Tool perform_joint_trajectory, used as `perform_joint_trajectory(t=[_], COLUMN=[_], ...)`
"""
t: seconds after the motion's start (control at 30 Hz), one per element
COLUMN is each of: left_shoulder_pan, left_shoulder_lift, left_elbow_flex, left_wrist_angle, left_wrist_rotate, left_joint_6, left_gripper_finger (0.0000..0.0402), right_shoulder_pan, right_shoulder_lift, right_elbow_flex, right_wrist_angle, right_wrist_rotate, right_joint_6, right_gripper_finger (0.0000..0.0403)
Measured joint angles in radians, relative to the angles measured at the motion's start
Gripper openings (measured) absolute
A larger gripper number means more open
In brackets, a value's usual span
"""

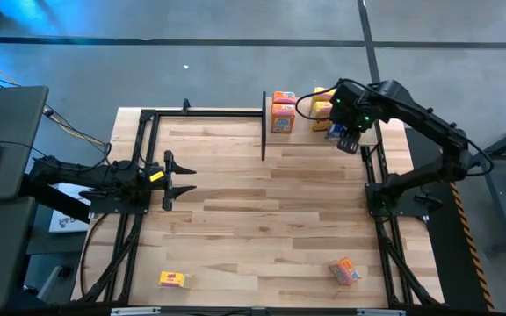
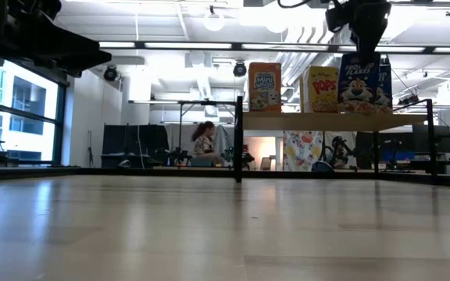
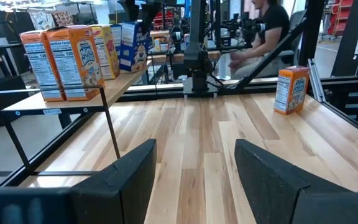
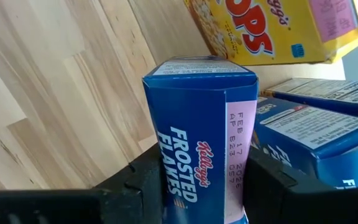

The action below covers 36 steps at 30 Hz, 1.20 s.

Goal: Stack cereal on shelf
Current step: Put the blue cereal box on the shelf aligned with the other blue cereal boxes

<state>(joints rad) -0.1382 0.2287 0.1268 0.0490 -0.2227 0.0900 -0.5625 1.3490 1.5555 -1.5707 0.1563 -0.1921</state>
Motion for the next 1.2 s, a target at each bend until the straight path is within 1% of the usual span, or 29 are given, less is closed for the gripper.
perform_joint_trajectory(t=[0.07, 0.17, 0.3, 0.4, 0.87, 1.2], left_shoulder_pan=[0.000, 0.000, 0.000, 0.000, 0.000, 0.000], left_shoulder_lift=[0.000, 0.000, 0.000, 0.000, 0.000, 0.000], left_elbow_flex=[0.000, 0.000, 0.000, 0.000, 0.000, 0.000], left_wrist_angle=[0.000, 0.000, 0.000, 0.000, 0.000, 0.000], left_wrist_rotate=[0.000, 0.000, 0.000, 0.000, 0.000, 0.000], left_joint_6=[0.000, 0.000, 0.000, 0.000, 0.000, 0.000], left_gripper_finger=[0.0207, 0.0207, 0.0207, 0.0207, 0.0207, 0.0207], right_shoulder_pan=[0.000, 0.000, 0.000, 0.000, 0.000, 0.000], right_shoulder_lift=[0.004, 0.005, 0.005, 0.005, 0.005, 0.003], right_elbow_flex=[0.000, 0.000, 0.000, 0.000, 0.000, 0.049], right_wrist_angle=[0.001, 0.000, 0.000, 0.000, 0.000, 0.000], right_wrist_rotate=[0.000, 0.005, 0.037, 0.060, 0.125, 0.133], right_joint_6=[0.000, 0.000, 0.012, 0.016, 0.010, 0.008], right_gripper_finger=[0.0166, 0.0189, 0.0221, 0.0235, 0.0238, 0.0238])
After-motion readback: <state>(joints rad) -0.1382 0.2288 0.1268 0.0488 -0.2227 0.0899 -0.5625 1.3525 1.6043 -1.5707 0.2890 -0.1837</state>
